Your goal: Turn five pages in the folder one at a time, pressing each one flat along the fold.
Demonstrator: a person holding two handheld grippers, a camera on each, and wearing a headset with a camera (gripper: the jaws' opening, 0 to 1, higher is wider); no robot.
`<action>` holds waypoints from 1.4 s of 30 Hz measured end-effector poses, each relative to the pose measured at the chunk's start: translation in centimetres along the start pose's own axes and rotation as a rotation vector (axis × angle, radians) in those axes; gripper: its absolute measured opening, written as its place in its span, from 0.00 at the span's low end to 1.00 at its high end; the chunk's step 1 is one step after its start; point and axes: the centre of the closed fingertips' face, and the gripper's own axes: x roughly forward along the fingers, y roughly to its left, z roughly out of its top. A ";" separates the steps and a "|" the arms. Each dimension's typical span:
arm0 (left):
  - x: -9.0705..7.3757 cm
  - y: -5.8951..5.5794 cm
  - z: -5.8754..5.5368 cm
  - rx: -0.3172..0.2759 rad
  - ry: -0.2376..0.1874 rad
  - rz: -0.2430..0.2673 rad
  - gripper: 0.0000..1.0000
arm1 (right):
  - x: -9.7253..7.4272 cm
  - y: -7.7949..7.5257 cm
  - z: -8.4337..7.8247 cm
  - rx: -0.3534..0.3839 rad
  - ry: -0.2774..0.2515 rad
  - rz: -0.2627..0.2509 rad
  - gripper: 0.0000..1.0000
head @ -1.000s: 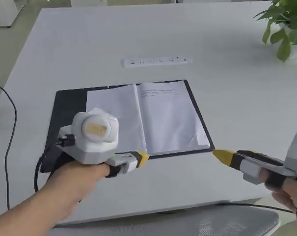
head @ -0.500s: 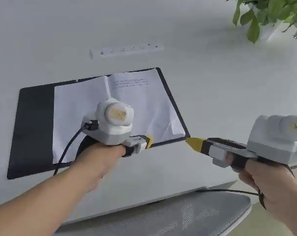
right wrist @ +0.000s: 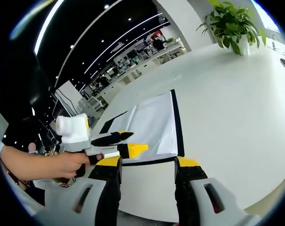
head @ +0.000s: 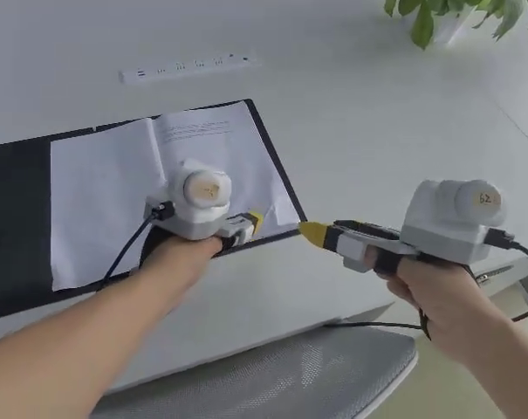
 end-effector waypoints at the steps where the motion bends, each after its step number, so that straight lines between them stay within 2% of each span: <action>1: 0.3 -0.1 0.0 0.010 -0.005 0.001 0.57 | 0.3 -0.1 0.0 0.003 -0.003 0.003 0.42; 4: 1.2 -0.1 -1.0 0.047 0.010 0.019 0.58 | 0.8 -0.2 -0.1 0.019 -0.007 0.007 0.41; 6: 1.4 0.3 -2.6 0.078 0.067 0.039 0.56 | 1.0 0.0 -0.2 0.026 -0.007 0.010 0.41; 7: 1.4 0.1 -1.9 0.092 -0.008 0.035 0.56 | 1.1 0.1 -0.2 0.029 -0.009 0.011 0.41; 9: 1.0 0.1 -1.8 0.075 -0.038 0.043 0.56 | 1.2 0.2 -0.2 0.036 -0.010 0.013 0.41; 13: 1.2 0.5 -1.9 0.077 -0.081 0.042 0.54 | 1.5 0.2 -0.4 0.045 -0.009 0.015 0.39; 22: 1.4 0.4 -1.9 0.085 -0.100 0.035 0.48 | 2.2 0.0 -0.3 0.057 -0.008 0.020 0.37; 25: 1.3 -0.1 -1.9 0.098 -0.109 0.021 0.42 | 2.3 0.1 -0.3 0.053 -0.003 0.020 0.37; 28: 1.4 0.1 -1.9 0.082 -0.123 0.021 0.41 | 2.5 0.2 -0.3 0.053 -0.003 0.024 0.37; 32: 1.3 1.6 -1.7 0.079 -0.124 0.056 0.23 | 2.8 0.1 -0.3 0.054 0.000 0.022 0.36; 34: 1.4 1.9 -1.7 0.089 -0.105 0.061 0.17 | 3.0 0.1 -0.3 0.055 -0.001 0.025 0.36; 42: 1.4 2.1 -1.8 0.064 -0.097 0.065 0.13 | 4.9 0.6 0.2 0.027 -0.007 0.044 0.34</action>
